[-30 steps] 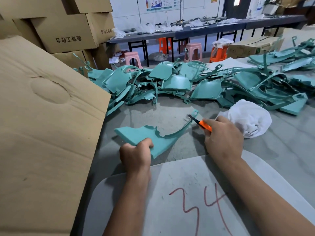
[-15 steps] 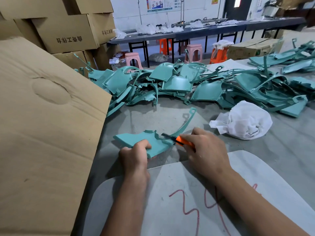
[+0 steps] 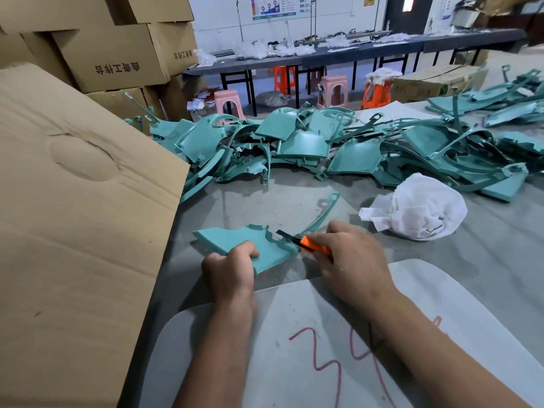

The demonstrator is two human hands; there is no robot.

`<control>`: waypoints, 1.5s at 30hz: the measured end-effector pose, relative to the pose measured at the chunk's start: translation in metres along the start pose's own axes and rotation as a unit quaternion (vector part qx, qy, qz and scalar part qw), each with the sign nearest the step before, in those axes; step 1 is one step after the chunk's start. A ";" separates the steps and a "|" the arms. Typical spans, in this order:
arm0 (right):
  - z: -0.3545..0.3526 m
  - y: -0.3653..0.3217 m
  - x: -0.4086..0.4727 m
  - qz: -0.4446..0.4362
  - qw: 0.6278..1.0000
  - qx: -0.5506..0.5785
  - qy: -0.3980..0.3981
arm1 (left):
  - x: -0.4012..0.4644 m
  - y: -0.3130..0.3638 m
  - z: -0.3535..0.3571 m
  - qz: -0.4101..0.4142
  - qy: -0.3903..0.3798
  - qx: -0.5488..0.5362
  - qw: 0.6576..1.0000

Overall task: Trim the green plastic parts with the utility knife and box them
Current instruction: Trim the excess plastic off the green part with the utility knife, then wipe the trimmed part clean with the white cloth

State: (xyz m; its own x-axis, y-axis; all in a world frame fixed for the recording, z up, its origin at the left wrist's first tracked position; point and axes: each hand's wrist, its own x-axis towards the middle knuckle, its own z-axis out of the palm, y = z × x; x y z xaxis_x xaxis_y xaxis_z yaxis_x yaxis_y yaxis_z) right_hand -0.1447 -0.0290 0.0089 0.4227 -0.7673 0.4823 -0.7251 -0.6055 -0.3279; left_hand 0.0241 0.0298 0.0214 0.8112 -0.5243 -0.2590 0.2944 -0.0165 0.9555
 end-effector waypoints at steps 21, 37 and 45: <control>-0.029 0.074 0.012 0.348 0.929 -0.111 0.050 | 0.021 -0.005 -0.005 0.046 -0.017 -0.109 0.993; -0.025 -0.003 0.016 0.359 0.551 0.753 0.018 | -0.007 -0.021 0.015 0.267 -0.378 -0.077 0.883; -0.033 0.015 0.015 0.343 0.574 0.740 0.064 | -0.003 -0.030 0.009 0.314 -0.423 0.084 0.846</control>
State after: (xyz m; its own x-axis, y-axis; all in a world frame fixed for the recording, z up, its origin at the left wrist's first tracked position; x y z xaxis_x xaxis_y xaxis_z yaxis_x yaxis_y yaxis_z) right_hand -0.1675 -0.0431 0.0383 0.2018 -0.9680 -0.1489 0.6001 0.2424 -0.7624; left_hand 0.0082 0.0240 -0.0049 0.1077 -0.8953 0.4322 -0.1927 0.4077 0.8925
